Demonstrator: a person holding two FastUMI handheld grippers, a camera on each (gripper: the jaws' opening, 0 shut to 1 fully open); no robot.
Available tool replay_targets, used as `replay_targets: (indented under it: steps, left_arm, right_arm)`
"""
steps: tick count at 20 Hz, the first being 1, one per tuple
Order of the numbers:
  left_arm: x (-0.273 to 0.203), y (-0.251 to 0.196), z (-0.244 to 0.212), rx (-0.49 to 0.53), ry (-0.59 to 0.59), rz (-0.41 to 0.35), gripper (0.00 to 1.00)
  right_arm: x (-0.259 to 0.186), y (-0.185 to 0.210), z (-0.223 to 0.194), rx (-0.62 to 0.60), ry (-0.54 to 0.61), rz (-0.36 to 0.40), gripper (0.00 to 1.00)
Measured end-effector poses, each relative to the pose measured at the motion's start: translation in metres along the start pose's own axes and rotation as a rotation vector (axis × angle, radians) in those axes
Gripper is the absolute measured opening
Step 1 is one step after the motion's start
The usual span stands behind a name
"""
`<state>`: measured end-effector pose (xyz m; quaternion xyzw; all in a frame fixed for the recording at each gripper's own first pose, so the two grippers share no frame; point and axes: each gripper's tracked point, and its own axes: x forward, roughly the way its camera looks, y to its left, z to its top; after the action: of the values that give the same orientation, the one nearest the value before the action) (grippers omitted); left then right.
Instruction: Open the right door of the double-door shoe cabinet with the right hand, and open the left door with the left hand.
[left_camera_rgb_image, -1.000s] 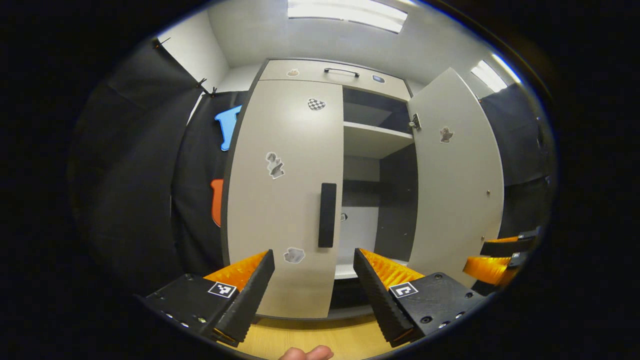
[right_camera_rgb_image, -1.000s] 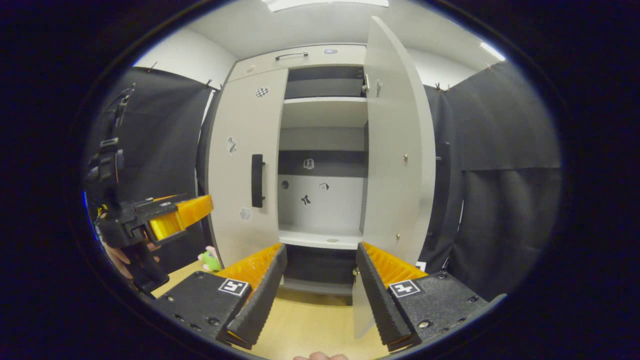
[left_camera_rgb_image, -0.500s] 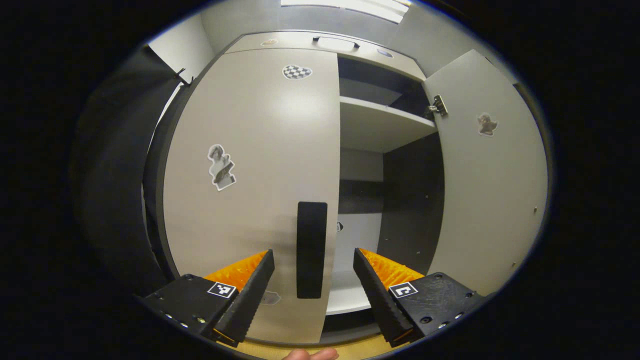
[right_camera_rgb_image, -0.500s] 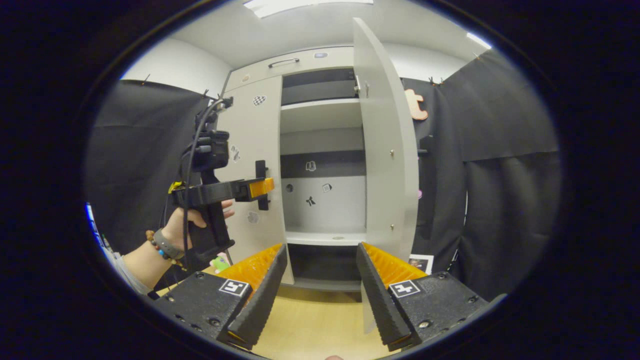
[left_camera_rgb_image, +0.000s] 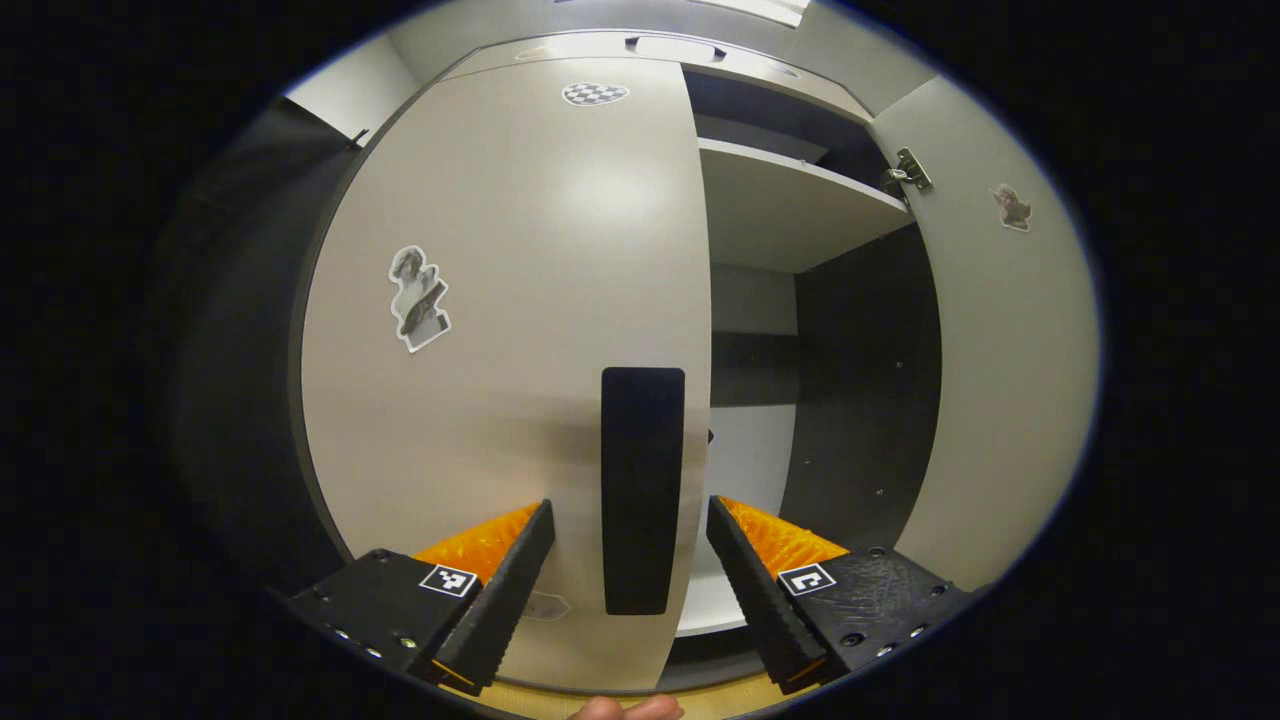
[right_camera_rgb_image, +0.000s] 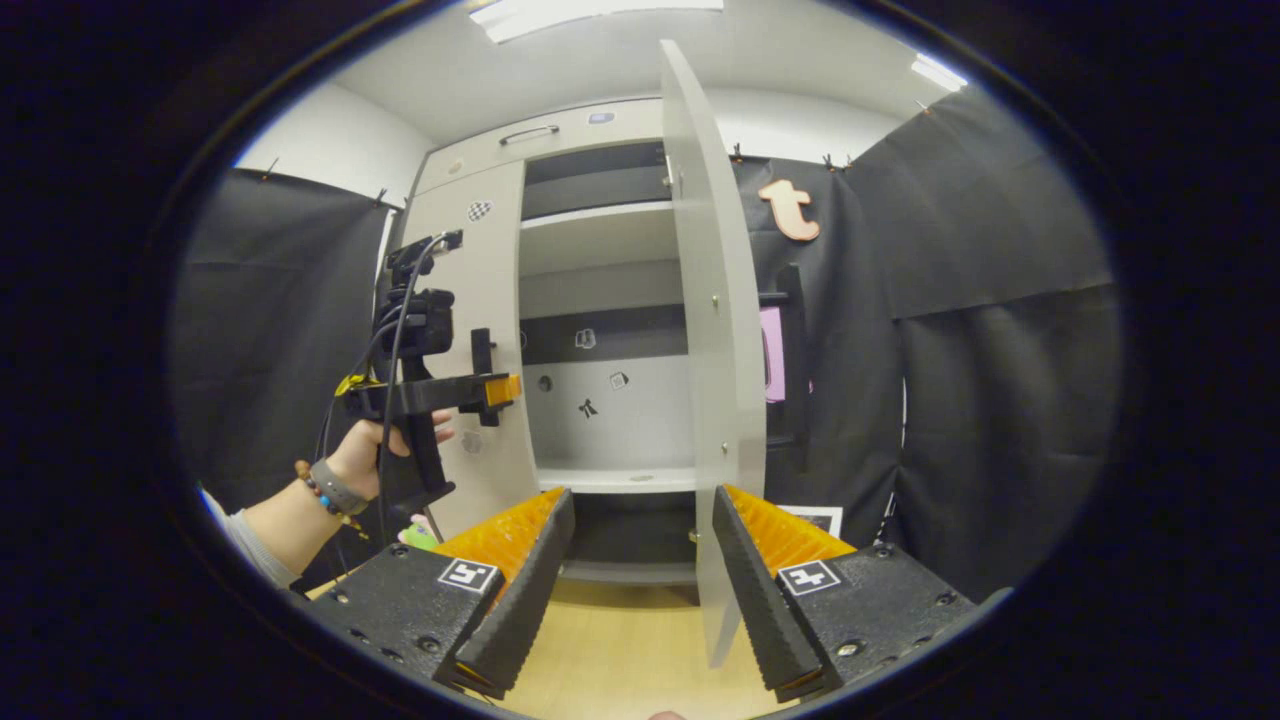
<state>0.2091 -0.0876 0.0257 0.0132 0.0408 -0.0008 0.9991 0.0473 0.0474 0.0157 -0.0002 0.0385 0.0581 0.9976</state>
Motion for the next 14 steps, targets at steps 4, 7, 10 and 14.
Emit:
replay_targets:
  steps: [4,7,10,14]
  left_arm:
    - [0.001,0.001,0.000,0.004,0.004,-0.001,0.93]
    - [-0.003,0.008,0.002,0.009,-0.006,0.030,0.81]
    - [0.001,-0.003,0.000,-0.048,0.008,-0.028,0.34]
    - [0.001,-0.002,-0.002,-0.052,0.015,-0.048,0.06]
  right_arm:
    - [0.002,-0.004,-0.002,0.015,0.004,-0.001,0.87]
    - [0.003,-0.005,-0.004,0.016,0.009,-0.003,0.87]
    - [0.005,-0.007,-0.006,0.015,0.016,-0.004,0.84]
    - [0.006,-0.005,-0.008,0.021,0.022,0.006,0.84]
